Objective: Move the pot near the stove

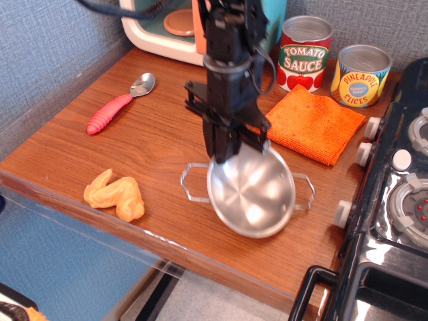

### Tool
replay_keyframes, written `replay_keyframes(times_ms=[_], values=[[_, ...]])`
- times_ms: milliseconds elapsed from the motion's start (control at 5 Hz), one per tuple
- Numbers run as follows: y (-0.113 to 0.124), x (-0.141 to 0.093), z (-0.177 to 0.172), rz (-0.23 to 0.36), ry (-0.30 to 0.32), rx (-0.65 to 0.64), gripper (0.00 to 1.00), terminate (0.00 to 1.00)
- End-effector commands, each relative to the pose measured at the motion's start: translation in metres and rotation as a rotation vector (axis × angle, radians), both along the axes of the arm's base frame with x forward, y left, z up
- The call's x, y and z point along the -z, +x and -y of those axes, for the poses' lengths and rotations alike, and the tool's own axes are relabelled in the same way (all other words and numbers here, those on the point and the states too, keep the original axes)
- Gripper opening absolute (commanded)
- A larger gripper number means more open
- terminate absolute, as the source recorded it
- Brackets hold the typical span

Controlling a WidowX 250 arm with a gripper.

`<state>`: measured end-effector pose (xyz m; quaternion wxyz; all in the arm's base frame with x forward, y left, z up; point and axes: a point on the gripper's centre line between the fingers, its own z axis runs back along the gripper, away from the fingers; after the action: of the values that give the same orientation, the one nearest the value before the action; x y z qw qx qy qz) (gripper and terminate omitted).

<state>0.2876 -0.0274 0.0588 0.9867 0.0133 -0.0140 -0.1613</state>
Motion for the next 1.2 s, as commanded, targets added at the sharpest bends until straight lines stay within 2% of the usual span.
replay_keyframes(times_ms=[0, 200, 400, 600, 800, 1000], values=[[-0.02, 0.006, 0.002, -0.001, 0.035, 0.004, 0.0, 0.0], [-0.016, 0.008, -0.007, -0.021, 0.037, -0.051, 1.0, 0.0], [-0.012, 0.003, -0.019, -0.012, 0.055, -0.101, 1.0, 0.0], [-0.001, -0.013, -0.029, 0.024, 0.069, -0.103, 1.0, 0.0], [0.008, -0.044, -0.039, 0.082, 0.065, -0.133, 1.0, 0.0], [0.019, -0.064, -0.057, 0.096, 0.079, -0.191, 1.0, 0.0]])
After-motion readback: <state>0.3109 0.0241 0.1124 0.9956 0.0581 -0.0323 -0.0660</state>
